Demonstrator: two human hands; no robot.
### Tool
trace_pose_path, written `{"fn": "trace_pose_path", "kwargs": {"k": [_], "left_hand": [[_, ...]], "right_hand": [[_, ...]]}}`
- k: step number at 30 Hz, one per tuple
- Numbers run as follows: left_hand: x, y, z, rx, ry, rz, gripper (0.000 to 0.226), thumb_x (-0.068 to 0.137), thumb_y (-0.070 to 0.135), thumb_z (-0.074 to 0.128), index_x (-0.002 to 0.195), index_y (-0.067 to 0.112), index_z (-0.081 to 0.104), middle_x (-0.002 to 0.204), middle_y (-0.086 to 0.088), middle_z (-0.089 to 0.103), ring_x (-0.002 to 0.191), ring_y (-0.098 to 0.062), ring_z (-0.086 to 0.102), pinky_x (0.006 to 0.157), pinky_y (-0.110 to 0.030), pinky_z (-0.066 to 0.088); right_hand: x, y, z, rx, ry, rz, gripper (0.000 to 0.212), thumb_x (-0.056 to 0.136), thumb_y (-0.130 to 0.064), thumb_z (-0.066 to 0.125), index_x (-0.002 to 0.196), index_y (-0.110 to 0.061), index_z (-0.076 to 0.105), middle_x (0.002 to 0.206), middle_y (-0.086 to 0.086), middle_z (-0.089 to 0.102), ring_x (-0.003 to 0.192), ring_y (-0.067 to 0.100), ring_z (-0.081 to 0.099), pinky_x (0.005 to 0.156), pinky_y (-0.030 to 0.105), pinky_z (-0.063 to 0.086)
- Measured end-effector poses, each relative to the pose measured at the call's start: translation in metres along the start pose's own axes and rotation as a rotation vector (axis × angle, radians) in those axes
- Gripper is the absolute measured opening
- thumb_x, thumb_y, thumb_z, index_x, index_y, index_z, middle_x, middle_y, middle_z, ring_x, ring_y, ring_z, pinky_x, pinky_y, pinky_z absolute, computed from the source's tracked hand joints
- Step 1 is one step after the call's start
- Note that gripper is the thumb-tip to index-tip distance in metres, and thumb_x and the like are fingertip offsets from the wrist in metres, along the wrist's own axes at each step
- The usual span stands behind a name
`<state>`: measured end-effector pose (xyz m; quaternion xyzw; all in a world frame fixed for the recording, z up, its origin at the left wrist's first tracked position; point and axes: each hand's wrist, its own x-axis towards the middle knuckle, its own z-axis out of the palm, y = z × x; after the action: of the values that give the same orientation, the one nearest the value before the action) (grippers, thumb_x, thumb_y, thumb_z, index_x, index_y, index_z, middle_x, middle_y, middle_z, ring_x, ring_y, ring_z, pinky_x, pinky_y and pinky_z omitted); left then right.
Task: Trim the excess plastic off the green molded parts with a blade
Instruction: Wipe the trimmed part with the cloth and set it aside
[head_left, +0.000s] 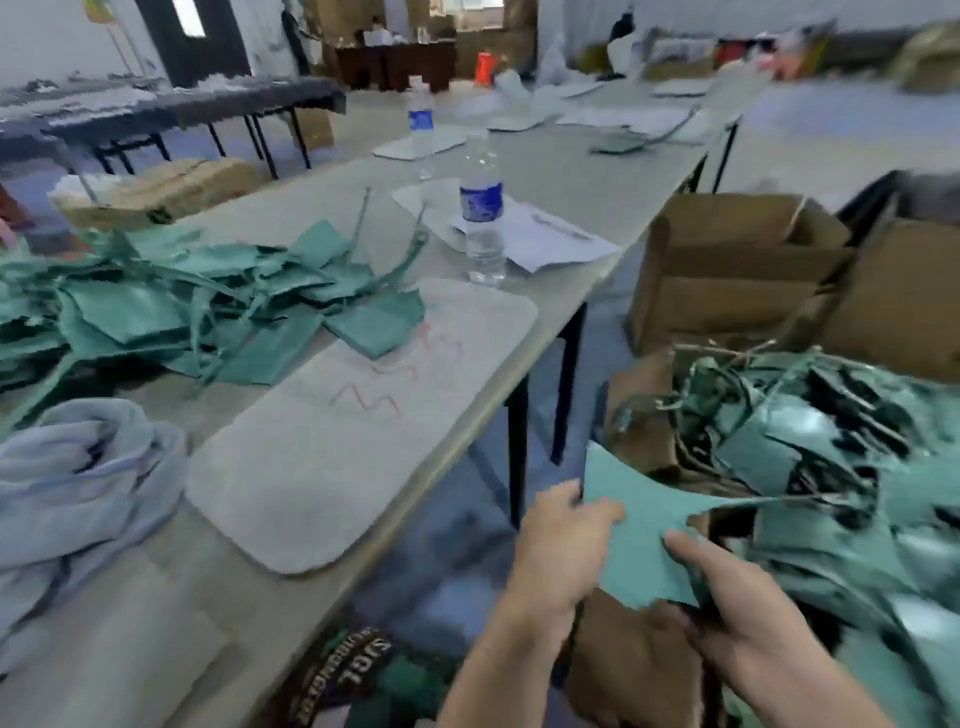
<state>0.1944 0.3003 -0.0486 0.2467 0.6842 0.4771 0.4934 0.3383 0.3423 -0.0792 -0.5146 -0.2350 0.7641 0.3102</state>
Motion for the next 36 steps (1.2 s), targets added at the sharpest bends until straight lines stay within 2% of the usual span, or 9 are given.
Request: {"fn": "trace_pose_path", "kwargs": {"k": [3,6,11,14,16,19,22,26,36], "left_hand": [[0.016,-0.046,0.072,-0.212,-0.236,-0.298,0.024,0.094,0.002,0.054,0.113,0.008,0.067,0.103,-0.011,0.075,0.090,-0.027,0.071,0.076,-0.039,0.057],[0.018,-0.086,0.121,-0.402,-0.326,-0.553,0.028,0.093,-0.006,0.044,0.116,-0.003,0.060,0.107,-0.019,0.068,0.098,-0.033,0.065,0.085,-0.043,0.055],[0.015,-0.127,0.167,-0.271,-0.472,-0.599,0.037,0.099,0.000,0.044,0.134,-0.001,0.056,0.123,-0.018,0.068,0.113,-0.028,0.066,0.100,-0.041,0.052],[0.020,-0.125,0.176,-0.165,-0.537,-0.559,0.040,0.101,0.002,0.044,0.139,0.008,0.054,0.128,-0.011,0.065,0.114,-0.023,0.064,0.100,-0.038,0.051],[0.025,-0.116,0.176,-0.143,-0.525,-0.510,0.038,0.102,0.004,0.045,0.138,0.009,0.056,0.130,-0.010,0.065,0.117,-0.022,0.063,0.102,-0.038,0.051],[0.032,-0.100,0.167,-0.125,-0.458,-0.425,0.036,0.102,0.002,0.049,0.136,0.008,0.060,0.135,-0.011,0.063,0.123,-0.022,0.061,0.103,-0.038,0.050],[0.042,-0.088,0.150,-0.111,-0.437,-0.281,0.043,0.102,-0.006,0.043,0.140,0.008,0.056,0.136,-0.007,0.060,0.123,-0.020,0.060,0.100,-0.036,0.052],[0.051,-0.078,0.129,-0.161,-0.275,-0.143,0.041,0.101,-0.014,0.040,0.132,0.006,0.059,0.119,-0.008,0.066,0.100,-0.011,0.069,0.072,-0.023,0.060],[0.018,-0.002,0.014,-0.177,0.178,0.230,0.022,0.082,-0.009,0.073,0.075,0.012,0.079,0.079,-0.014,0.077,0.057,-0.020,0.070,0.050,-0.025,0.056]], "right_hand": [[0.015,0.014,-0.080,0.052,0.232,0.069,0.011,0.097,-0.003,0.059,0.106,0.000,0.065,0.078,0.017,0.074,0.064,0.031,0.063,0.044,0.028,0.042],[0.020,0.031,-0.145,0.146,0.392,0.204,0.003,0.100,-0.001,0.055,0.100,-0.001,0.057,0.075,0.016,0.062,0.060,0.026,0.051,0.036,0.024,0.042],[0.028,0.036,-0.219,0.292,0.496,0.239,0.007,0.102,-0.002,0.048,0.102,-0.003,0.055,0.070,0.013,0.062,0.057,0.021,0.047,0.037,0.020,0.040],[0.042,0.006,-0.252,0.435,0.552,0.009,0.013,0.102,-0.012,0.060,0.113,-0.006,0.059,0.100,0.017,0.069,0.072,0.024,0.062,0.043,0.022,0.051],[0.055,-0.012,-0.269,0.538,0.559,-0.119,0.028,0.101,-0.022,0.065,0.123,-0.005,0.059,0.131,0.021,0.062,0.101,0.029,0.066,0.068,0.033,0.061],[0.071,-0.008,-0.270,0.438,0.542,0.002,0.052,0.101,-0.022,0.065,0.145,-0.002,0.045,0.151,0.031,0.040,0.128,0.041,0.055,0.092,0.046,0.057],[0.085,0.021,-0.239,0.266,0.506,0.117,0.042,0.102,-0.019,0.062,0.135,0.005,0.050,0.128,0.027,0.058,0.100,0.034,0.065,0.072,0.039,0.060],[0.092,0.041,-0.161,0.236,0.375,0.195,0.019,0.101,-0.008,0.057,0.111,0.009,0.058,0.090,0.021,0.064,0.069,0.026,0.060,0.044,0.027,0.055],[0.032,-0.010,0.032,-0.012,-0.276,-0.040,0.029,0.088,0.002,0.059,0.070,-0.010,0.078,0.065,0.007,0.064,0.053,0.014,0.057,0.059,0.024,0.050]]}}
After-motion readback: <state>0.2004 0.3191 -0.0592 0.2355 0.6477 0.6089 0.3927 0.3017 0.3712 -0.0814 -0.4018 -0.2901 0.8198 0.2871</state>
